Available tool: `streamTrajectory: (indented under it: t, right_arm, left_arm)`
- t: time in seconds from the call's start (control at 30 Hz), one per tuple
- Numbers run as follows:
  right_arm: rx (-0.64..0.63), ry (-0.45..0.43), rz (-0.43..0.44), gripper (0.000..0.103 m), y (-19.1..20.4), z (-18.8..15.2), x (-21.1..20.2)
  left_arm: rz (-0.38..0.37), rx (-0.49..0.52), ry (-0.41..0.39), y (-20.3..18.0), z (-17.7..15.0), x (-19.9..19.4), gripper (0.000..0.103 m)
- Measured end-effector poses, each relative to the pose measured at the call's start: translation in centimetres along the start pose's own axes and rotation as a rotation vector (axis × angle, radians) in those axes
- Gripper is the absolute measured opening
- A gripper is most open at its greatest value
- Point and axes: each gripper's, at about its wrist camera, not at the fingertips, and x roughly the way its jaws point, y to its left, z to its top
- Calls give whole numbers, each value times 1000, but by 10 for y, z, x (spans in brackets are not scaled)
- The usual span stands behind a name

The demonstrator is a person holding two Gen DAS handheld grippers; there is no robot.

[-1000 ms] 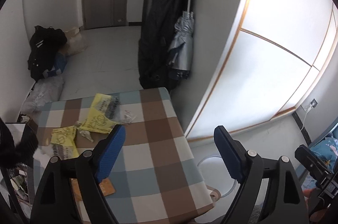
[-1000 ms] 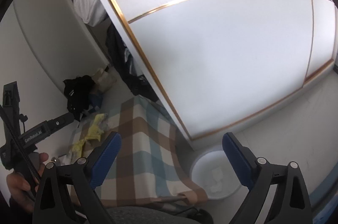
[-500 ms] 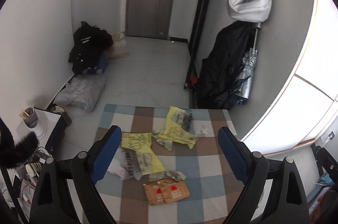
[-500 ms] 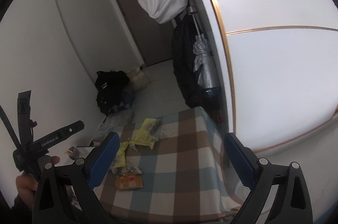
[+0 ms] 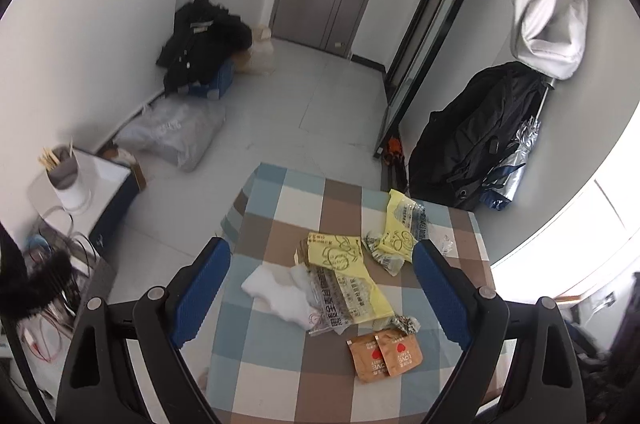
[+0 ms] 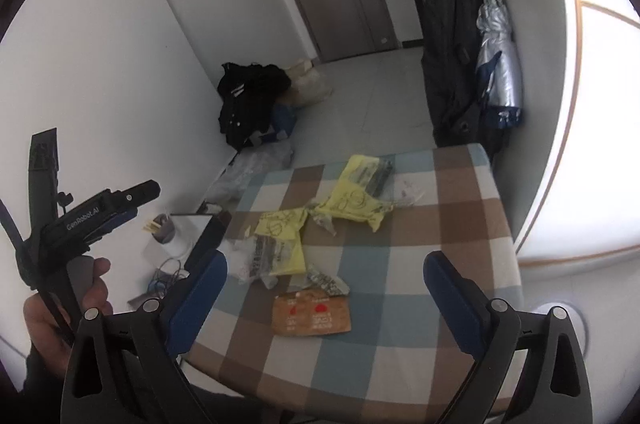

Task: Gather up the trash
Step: 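Move the left gripper back over the table toward the yellow bags, then lower the left gripper onto the yellow printed plastic bag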

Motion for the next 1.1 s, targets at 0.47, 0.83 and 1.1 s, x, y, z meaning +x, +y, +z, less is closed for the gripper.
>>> streamTrajectory:
  t: [0.47, 0.83, 1.1]
  right_arm:
    - [-178, 280, -57, 100, 18, -14, 101]
    - [-264, 365, -128, 94, 20, -27, 149]
    - [-277, 393, -136, 80, 17, -31, 161]
  left_arm:
    - [-15, -145, 99, 37, 7, 12, 91]
    - [20, -210, 130, 59, 10, 21, 91]
    - [34, -213, 165, 62, 8, 31, 91]
